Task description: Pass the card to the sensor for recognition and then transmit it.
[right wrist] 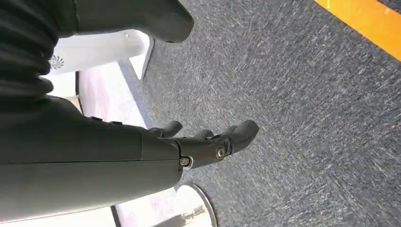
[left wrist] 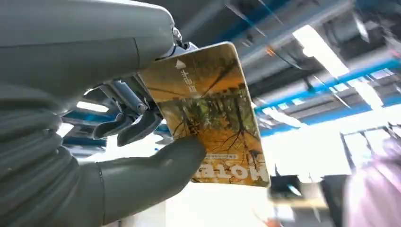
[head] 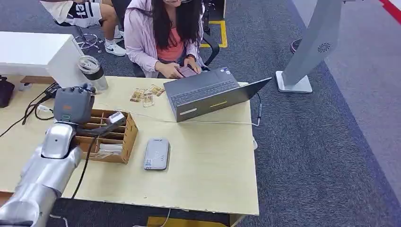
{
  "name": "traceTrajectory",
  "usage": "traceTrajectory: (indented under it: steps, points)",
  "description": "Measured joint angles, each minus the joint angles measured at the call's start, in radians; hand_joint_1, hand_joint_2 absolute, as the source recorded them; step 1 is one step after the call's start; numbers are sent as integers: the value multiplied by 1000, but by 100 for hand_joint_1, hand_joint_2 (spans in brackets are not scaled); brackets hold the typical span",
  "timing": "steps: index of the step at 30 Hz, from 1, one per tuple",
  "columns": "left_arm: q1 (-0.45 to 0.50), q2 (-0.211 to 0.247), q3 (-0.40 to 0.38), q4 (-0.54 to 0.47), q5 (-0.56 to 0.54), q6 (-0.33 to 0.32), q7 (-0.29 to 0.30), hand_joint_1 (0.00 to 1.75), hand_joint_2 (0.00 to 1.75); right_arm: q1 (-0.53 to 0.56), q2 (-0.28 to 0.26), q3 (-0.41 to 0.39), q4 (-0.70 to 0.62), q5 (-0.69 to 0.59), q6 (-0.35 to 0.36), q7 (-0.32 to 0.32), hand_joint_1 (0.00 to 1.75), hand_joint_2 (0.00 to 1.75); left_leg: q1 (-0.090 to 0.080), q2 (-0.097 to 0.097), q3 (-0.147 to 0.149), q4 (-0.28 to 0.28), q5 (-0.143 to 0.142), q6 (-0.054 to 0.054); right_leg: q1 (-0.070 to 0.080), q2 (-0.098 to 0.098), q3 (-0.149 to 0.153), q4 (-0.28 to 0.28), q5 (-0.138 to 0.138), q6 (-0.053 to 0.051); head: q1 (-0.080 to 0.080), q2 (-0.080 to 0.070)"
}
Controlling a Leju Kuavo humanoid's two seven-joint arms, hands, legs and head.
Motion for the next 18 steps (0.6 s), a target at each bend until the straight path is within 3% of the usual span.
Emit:
traceTrajectory:
  steps: [7,18]
  points:
    - [-69,31,22,0,-9,0,3,175,175,-3,-2,0,0,19,15,0,0,175,0,0,0,0,0,0,0,1,0,0,0,0,0,0]
    - [-117,37,34,0,-10,-3,2,175,175,-5,-2,-1,1,23,13,4,0,175,0,0,-1,0,0,0,0,0,0,0,0,0,0,0]
